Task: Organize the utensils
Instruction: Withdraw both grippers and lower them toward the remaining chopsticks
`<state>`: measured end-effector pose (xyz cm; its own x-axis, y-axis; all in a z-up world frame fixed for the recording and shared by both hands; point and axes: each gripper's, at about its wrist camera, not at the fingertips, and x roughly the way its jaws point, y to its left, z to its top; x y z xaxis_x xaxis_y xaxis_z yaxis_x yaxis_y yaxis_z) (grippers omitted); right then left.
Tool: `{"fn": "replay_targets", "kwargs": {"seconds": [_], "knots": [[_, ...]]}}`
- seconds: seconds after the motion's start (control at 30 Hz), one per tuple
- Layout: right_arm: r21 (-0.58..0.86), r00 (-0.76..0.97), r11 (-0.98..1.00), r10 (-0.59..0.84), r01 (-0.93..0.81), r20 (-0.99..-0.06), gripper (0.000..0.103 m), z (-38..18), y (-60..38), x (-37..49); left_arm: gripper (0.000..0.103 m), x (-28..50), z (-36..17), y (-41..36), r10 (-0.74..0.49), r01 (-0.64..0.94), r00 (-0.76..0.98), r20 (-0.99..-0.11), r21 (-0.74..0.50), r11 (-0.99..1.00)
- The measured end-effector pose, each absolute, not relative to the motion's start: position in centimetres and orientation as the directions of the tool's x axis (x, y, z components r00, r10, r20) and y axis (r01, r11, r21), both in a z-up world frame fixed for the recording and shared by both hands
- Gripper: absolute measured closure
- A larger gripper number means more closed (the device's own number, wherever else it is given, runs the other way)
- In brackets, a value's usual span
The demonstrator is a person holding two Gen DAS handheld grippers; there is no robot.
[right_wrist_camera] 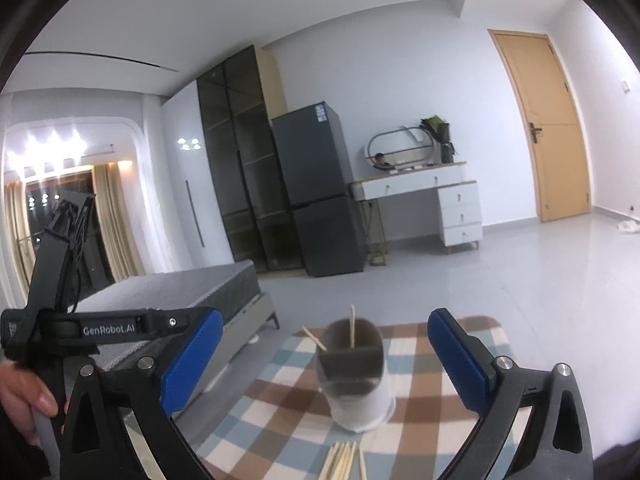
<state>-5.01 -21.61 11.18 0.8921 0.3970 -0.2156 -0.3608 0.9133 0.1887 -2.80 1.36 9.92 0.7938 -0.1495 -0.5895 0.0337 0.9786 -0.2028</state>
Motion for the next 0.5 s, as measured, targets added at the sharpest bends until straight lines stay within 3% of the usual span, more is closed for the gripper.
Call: {"fn": "replay_targets", "kwargs": {"seconds": [0.5], "knots": [[0.197, 0.863, 0.935, 0.349, -0.294, -0.366, 0.000, 4.8, -22.7, -6.3, 0.022, -2.8, 3.2, 0.7, -0.076, 0.016, 0.793, -0.605, -0.104, 0.994]]}}
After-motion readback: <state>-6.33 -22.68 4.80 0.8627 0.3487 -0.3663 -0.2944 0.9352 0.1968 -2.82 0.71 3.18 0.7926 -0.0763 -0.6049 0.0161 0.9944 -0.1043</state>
